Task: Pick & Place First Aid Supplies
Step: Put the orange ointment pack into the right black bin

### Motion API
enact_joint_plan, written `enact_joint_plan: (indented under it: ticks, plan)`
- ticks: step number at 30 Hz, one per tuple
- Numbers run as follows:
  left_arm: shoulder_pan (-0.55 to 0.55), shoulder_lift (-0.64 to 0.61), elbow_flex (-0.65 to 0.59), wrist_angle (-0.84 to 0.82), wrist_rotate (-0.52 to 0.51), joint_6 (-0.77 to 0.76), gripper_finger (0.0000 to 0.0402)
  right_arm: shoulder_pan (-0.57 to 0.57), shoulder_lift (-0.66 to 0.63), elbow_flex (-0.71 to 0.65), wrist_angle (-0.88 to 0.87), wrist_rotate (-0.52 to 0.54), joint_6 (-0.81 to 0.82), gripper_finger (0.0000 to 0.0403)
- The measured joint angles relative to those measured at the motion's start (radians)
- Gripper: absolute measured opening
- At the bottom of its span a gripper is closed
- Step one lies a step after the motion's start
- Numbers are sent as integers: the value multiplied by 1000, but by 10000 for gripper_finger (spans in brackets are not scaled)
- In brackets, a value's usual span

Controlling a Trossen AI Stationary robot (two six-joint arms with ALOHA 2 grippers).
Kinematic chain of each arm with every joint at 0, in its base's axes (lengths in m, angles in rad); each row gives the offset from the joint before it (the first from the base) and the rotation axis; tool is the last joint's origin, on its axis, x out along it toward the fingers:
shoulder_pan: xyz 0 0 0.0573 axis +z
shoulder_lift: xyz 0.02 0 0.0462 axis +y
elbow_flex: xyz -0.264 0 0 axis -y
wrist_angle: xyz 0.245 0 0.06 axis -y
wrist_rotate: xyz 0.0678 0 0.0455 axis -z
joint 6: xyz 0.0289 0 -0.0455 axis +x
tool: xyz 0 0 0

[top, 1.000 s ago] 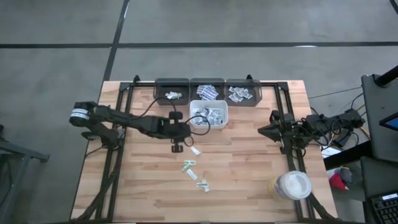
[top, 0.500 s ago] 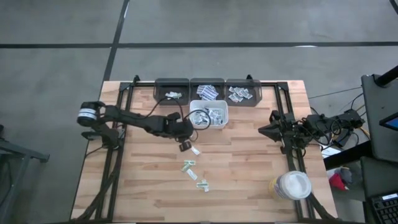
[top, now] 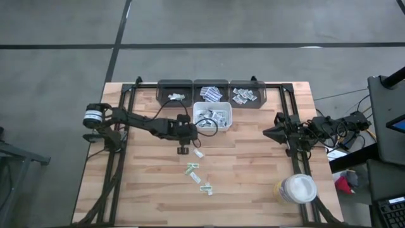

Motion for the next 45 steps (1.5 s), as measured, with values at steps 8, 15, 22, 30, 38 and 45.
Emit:
enact_joint_plan:
  ticks: [8, 15, 22, 30, 38, 45]
  plan:
    - [11, 0, 0, 0, 107, 53, 94, 0, 0, 0, 0, 0, 0, 34]
    - [31, 20, -1, 11, 106, 77, 94, 0, 0, 0, 0, 0, 0, 34]
    - [32, 118, 2, 36, 109, 78, 94, 0, 1, 0, 4, 0, 22, 34]
    - [28, 176, 1, 30, 134, 11, 71, 0, 2, 1, 4, -1, 45, 34]
    - [27, 23, -9, -79, 50, -101, 52, 0, 1, 1, 5, -1, 45, 34]
    - [45, -26, -9, -51, -16, -30, 57, 0, 0, 1, 4, -1, 44, 34]
